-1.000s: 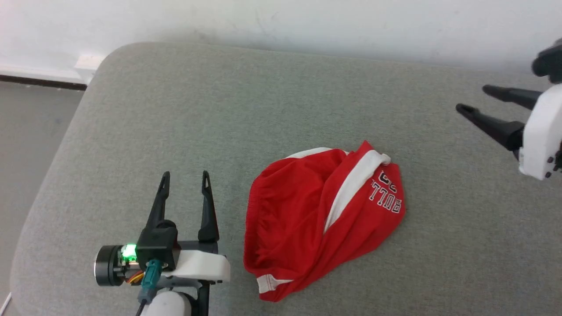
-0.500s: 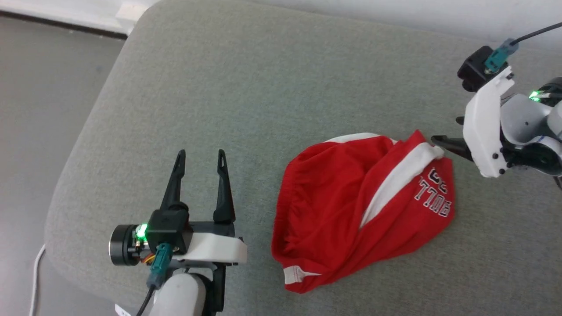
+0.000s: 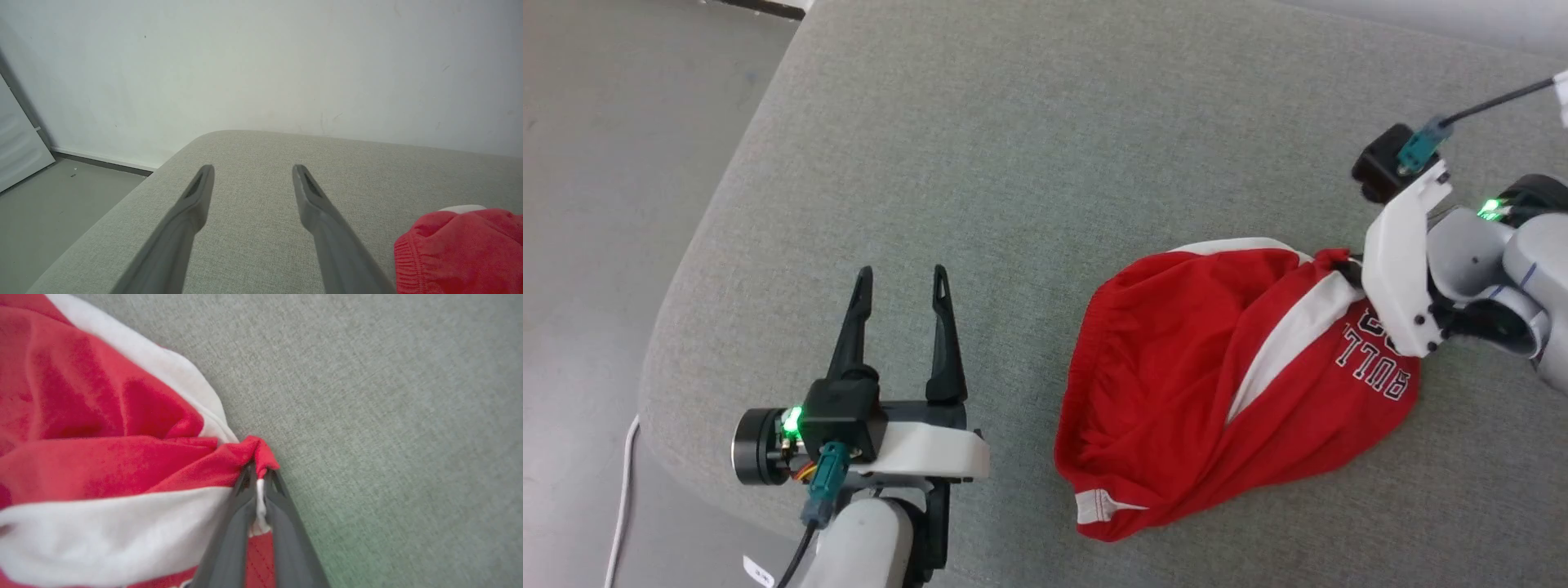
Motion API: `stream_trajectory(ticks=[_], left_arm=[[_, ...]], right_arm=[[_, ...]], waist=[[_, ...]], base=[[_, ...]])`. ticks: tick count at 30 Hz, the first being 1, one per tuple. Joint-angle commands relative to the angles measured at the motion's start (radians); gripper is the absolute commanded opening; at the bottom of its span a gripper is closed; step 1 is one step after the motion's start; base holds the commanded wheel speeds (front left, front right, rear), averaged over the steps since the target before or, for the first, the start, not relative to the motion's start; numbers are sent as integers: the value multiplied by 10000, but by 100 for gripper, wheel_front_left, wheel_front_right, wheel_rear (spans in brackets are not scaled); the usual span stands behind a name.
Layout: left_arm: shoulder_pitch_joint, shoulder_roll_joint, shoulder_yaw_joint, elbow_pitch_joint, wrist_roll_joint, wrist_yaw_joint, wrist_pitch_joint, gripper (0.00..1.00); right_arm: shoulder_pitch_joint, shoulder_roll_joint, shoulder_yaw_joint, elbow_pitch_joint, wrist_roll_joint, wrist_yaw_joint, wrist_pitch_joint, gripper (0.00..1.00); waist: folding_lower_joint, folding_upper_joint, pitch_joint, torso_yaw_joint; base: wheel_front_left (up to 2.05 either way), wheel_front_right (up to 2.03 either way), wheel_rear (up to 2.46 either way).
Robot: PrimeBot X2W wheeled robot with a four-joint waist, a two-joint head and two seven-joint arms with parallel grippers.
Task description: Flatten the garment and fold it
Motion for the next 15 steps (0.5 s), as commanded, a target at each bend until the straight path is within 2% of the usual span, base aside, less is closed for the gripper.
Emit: stream_trajectory(ticks=[1, 7, 11, 15], left_arm=[[-24, -25, 53, 39, 26, 23, -47, 100], [273, -25, 357, 127, 238, -113, -47, 100], [622, -25, 668, 134, 427, -223, -47, 100], [941, -25, 946, 128, 615, -419, -47, 100]], right_arm=[[368, 33, 243, 28, 22, -13, -236, 0], [-76, -457, 91, -1036, 191, -13, -2294, 0], [-85, -1292, -13, -2307, 105, -13, -3418, 0], [358, -2423, -386, -3515, -100, -13, -4311, 0]], waist=[[0, 0, -241, -221], [0, 0, -881, -717], [0, 0, -1351, -1184], [0, 0, -1746, -1686]], base=[[0, 0, 0], [0, 0, 0], [0, 0, 0], [0, 0, 0]])
